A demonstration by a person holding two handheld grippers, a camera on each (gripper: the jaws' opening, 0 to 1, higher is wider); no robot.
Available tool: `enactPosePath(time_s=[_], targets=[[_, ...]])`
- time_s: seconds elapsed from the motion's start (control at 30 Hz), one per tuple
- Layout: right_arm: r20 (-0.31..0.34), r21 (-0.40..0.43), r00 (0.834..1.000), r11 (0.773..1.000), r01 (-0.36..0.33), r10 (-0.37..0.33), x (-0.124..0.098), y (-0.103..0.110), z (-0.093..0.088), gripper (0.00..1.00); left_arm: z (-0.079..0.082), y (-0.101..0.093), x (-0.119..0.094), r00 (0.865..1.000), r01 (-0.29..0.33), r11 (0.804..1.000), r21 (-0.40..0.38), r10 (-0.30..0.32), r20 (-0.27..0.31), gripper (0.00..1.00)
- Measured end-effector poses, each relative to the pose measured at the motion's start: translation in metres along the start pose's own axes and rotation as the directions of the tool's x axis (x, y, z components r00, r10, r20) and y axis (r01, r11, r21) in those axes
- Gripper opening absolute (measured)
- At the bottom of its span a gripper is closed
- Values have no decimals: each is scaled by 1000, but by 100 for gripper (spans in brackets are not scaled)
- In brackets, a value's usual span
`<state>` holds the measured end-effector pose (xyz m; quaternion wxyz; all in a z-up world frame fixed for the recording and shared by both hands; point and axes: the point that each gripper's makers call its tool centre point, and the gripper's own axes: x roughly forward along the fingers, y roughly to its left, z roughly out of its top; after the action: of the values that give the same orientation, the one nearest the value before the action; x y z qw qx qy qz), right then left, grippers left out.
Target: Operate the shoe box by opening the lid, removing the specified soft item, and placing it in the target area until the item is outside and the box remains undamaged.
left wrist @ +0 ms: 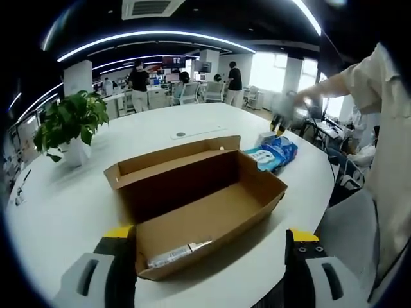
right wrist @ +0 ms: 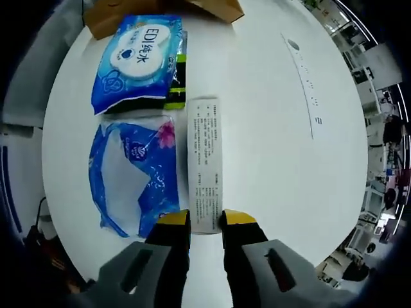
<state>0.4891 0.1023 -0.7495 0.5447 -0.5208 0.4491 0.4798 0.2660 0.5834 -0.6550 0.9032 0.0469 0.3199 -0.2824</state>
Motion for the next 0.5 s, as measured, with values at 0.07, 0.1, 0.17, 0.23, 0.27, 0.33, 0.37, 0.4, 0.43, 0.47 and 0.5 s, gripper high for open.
enactPosePath(time_s=[0.07,0.1,0.17,0.23,0.27,0.33,0.37,0.4,0.43,0.47,0.5], targets=[[-2,0,1000,1000,-4,4,1,-1,-2,16,0,0,-1,1000,0,1000,0,0,0,98],[-3,-1,1000,1000,-2,2,1,-1,-2,16,-1,0,-1,1000,-1,1000,0,1,-1,98],[-7,11,1000,1000,-2,2,2,-2,-4,16,-1,1,-2,1000,-4,1000,2,4,-2,98],[-9,2,1000,1000,6,-6,1,-3,-3,17,-1,2,-3,1000,-5,1000,4,5,-3,98],[-9,8,1000,1000,11,-11,1,-4,-4,17,-1,2,-3,1000,-6,1000,4,6,-3,98],[-7,-1,999,999,34,-34,-1,-8,-3,18,-1,3,-4,1000,-7,1000,5,7,-3,98],[-7,-5,999,999,38,-38,-1,-8,-3,19,-1,3,-4,1000,-8,1000,6,8,-4,98],[-8,-5,999,999,40,-40,-1,-9,-3,20,-1,3,-4,1000,-8,1000,6,8,-4,98],[-7,-8,999,999,47,-47,-2,-10,-4,20,-1,3,-5,1000,-9,1000,9,9,-6,98],[-6,-12,999,999,50,-50,-2,-10,-3,21,-2,3,-5,1000,-9,1000,11,9,-8,97],[-5,-13,998,998,55,-55,-3,-10,-3,22,-2,3,-6,1000,-8,1000,11,8,-11,97]])
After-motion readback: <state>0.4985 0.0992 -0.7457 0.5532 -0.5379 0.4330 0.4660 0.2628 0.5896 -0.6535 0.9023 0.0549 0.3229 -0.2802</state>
